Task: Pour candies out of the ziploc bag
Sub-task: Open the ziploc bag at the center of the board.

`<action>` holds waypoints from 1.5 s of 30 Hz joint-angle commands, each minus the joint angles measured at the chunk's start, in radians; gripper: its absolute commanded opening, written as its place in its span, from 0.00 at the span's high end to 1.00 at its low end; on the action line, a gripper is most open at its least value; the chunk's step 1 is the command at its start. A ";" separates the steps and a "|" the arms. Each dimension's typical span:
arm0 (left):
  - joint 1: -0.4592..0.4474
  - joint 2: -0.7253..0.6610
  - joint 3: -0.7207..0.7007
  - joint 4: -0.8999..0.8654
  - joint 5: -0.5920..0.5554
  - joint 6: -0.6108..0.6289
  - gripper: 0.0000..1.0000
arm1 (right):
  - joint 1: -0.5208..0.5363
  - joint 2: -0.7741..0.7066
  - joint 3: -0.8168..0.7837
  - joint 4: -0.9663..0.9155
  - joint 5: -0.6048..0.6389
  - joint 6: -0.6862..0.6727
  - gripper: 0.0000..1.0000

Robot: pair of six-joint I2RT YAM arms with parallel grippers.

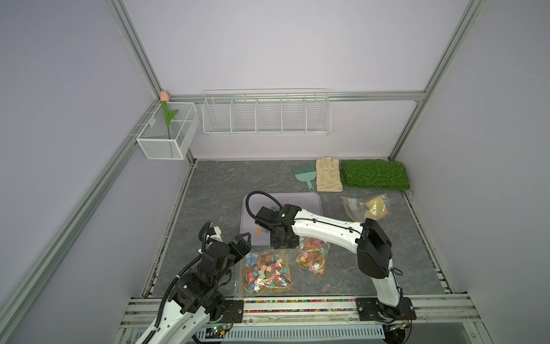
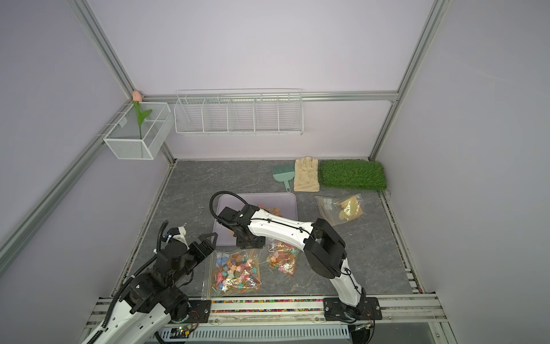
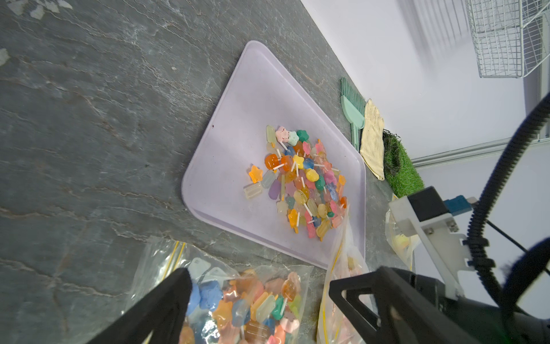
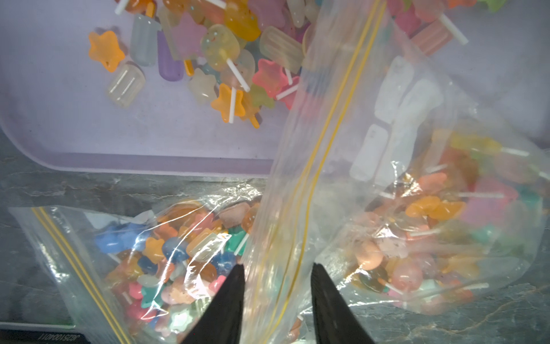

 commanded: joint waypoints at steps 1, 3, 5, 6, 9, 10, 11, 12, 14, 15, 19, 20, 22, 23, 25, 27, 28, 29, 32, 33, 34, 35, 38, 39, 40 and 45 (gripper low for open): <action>0.004 -0.013 -0.012 -0.012 -0.019 0.002 0.03 | 0.007 -0.008 -0.001 -0.042 0.024 0.022 0.66; 0.004 -0.013 -0.012 -0.010 -0.020 0.005 0.03 | 0.007 -0.017 -0.009 -0.041 0.032 0.025 0.72; 0.004 -0.012 -0.013 -0.009 -0.017 0.005 0.03 | 0.009 -0.027 -0.018 -0.040 0.037 0.030 0.76; 0.004 -0.011 -0.012 -0.005 -0.015 0.007 0.03 | 0.009 -0.032 -0.024 -0.039 0.040 0.031 0.78; 0.004 0.001 -0.021 0.027 0.010 0.007 0.03 | 0.012 -0.054 -0.049 -0.023 0.042 0.033 0.88; 0.004 0.010 -0.026 0.046 0.028 0.012 0.03 | 0.012 -0.064 -0.059 -0.014 0.044 0.035 0.91; 0.004 0.022 -0.031 0.077 0.055 0.018 0.03 | 0.012 -0.080 -0.076 0.000 0.047 0.036 0.93; 0.004 0.040 -0.036 0.105 0.081 0.019 0.03 | 0.014 -0.099 -0.099 0.020 0.050 0.036 0.93; 0.004 0.086 -0.044 0.157 0.135 0.027 0.04 | 0.015 -0.147 -0.155 0.074 0.051 0.035 0.93; 0.004 0.115 -0.047 0.183 0.166 0.031 0.04 | 0.014 -0.176 -0.191 0.109 0.051 0.034 0.93; 0.004 0.237 -0.060 0.312 0.309 0.055 0.08 | 0.013 -0.278 -0.313 0.242 0.041 0.018 0.94; 0.004 0.271 -0.064 0.359 0.350 0.062 0.09 | 0.014 -0.290 -0.331 0.261 0.034 0.008 0.93; 0.004 0.325 -0.064 0.437 0.418 0.077 0.10 | 0.014 -0.296 -0.343 0.279 0.021 -0.008 0.94; 0.004 0.354 -0.065 0.483 0.453 0.084 0.10 | 0.015 -0.296 -0.349 0.288 0.015 -0.013 0.94; 0.004 0.405 -0.051 0.540 0.506 0.102 0.11 | 0.015 -0.301 -0.361 0.311 0.008 -0.018 0.93; 0.004 0.469 -0.037 0.596 0.556 0.118 0.14 | 0.014 -0.310 -0.376 0.336 0.007 -0.022 0.93; 0.002 0.489 -0.035 0.616 0.572 0.122 0.15 | 0.015 -0.313 -0.379 0.341 0.008 -0.023 0.93; 0.002 0.512 -0.033 0.640 0.584 0.123 0.17 | 0.012 -0.315 -0.381 0.341 0.009 -0.023 0.94; 0.002 0.570 -0.027 0.673 0.595 0.128 0.25 | 0.011 -0.319 -0.382 0.341 0.010 -0.026 0.93; 0.001 0.590 -0.025 0.691 0.601 0.130 0.27 | 0.011 -0.324 -0.384 0.343 0.011 -0.026 0.93; 0.001 0.608 -0.021 0.700 0.605 0.130 0.29 | 0.012 -0.327 -0.387 0.343 0.014 -0.026 0.93; -0.002 0.627 -0.014 0.711 0.611 0.135 0.31 | 0.012 -0.330 -0.388 0.341 0.019 -0.025 0.93; -0.012 0.675 0.002 0.739 0.626 0.142 0.36 | 0.008 -0.335 -0.393 0.338 0.026 -0.021 0.93; -0.017 0.687 0.006 0.750 0.627 0.143 0.38 | 0.006 -0.335 -0.394 0.336 0.026 -0.021 0.93; -0.023 0.698 0.011 0.760 0.630 0.145 0.41 | 0.006 -0.335 -0.394 0.337 0.025 -0.021 0.93; -0.039 0.737 0.021 0.766 0.629 0.156 0.56 | 0.002 -0.338 -0.397 0.335 0.033 -0.013 0.93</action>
